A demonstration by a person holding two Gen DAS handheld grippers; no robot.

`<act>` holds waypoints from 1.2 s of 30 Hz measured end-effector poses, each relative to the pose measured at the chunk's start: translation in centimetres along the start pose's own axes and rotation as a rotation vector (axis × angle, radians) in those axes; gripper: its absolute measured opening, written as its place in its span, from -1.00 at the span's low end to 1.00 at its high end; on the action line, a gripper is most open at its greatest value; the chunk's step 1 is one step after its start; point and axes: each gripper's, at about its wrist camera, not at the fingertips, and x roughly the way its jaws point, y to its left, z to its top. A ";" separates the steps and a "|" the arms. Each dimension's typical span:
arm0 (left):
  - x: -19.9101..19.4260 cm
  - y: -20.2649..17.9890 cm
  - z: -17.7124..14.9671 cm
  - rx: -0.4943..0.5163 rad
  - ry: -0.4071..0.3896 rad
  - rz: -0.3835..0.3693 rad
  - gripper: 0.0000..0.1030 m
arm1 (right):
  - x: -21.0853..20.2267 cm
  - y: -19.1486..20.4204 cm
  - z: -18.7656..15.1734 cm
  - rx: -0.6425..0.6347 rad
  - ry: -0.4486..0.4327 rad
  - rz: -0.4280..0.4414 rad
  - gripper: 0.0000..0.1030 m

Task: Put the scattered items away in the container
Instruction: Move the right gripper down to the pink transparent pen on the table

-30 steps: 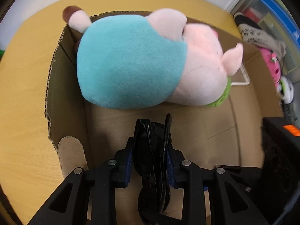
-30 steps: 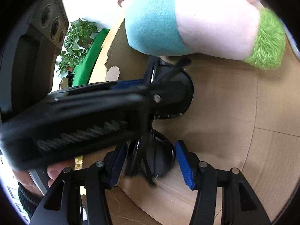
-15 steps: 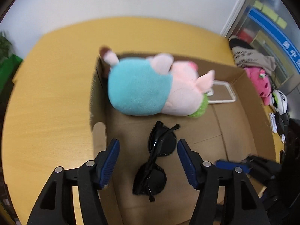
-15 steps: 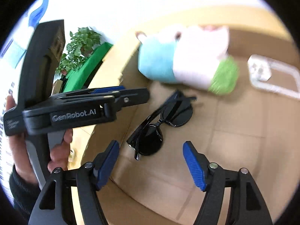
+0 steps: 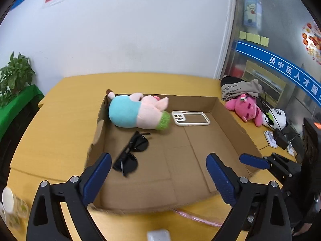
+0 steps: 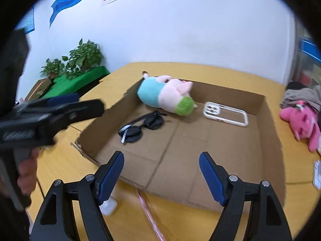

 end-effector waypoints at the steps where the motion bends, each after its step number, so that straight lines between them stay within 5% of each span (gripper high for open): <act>1: -0.3 -0.6 -0.5 0.004 -0.009 0.008 0.90 | -1.1 -0.4 -0.4 -0.001 -0.003 -0.014 0.50; 8: -2.3 -3.0 -2.5 -0.011 -0.058 0.022 0.93 | -3.7 -1.8 -2.1 0.000 -0.020 -0.057 0.50; 24: -1.6 -4.3 -4.1 -0.005 -0.017 0.020 0.94 | -4.5 -2.8 -3.5 -0.003 -0.025 -0.052 0.50; 36: 3.4 -1.1 -5.3 0.018 0.038 0.042 0.94 | -2.8 -3.6 -4.0 0.017 -0.018 -0.057 0.50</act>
